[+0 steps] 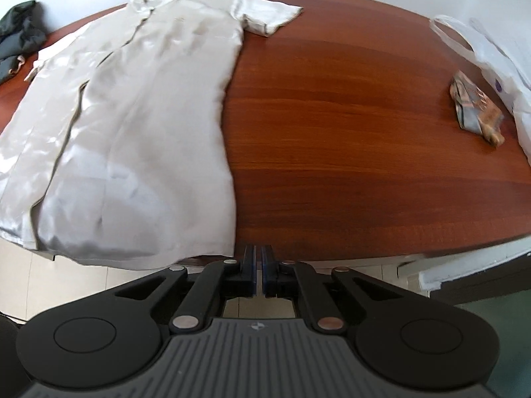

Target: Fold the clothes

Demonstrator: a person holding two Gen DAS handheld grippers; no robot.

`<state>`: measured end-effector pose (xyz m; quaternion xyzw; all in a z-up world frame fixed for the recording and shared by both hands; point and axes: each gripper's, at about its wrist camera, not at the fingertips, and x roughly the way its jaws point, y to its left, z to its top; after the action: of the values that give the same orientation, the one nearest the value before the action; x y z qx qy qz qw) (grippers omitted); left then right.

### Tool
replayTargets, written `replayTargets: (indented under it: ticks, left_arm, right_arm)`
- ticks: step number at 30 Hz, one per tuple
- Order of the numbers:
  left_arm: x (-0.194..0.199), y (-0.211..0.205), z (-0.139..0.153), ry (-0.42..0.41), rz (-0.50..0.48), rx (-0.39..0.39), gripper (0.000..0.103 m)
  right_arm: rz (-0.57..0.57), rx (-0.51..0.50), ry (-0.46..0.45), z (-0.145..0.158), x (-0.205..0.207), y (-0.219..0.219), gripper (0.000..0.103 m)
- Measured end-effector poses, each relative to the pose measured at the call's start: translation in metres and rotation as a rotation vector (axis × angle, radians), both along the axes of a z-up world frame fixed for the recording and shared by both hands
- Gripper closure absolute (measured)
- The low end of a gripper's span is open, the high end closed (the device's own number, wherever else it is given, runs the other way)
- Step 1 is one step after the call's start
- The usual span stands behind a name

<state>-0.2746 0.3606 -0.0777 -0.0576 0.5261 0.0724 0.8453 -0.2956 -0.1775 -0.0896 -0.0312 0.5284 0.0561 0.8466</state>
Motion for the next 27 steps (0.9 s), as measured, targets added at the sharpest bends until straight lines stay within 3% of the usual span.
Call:
replayTargets:
  ticks: [2,5,9,15,27]
  left_arm:
    - [0.001,-0.001,-0.001,0.0,-0.01,-0.005,0.063]
    - [0.002,-0.003,-0.003,0.005,-0.022,-0.015,0.063]
    - [0.003,-0.003,-0.006,0.006,-0.018,-0.009,0.063]
    - [0.011,-0.002,-0.006,-0.005,-0.024,-0.015,0.063]
    - [0.03,-0.001,-0.017,0.034,-0.04,-0.022,0.062]
  right_arm:
    - [0.001,0.003,0.002,-0.001,0.0,0.0,0.094]
    - [0.01,0.017,0.002,-0.003,0.002,0.004,0.072]
    - [0.014,0.035,0.01,-0.007,0.006,0.011,0.061]
    - [0.008,0.046,0.021,-0.012,0.016,0.015,0.056]
    - [-0.002,0.049,0.047,-0.023,0.026,0.02,0.055]
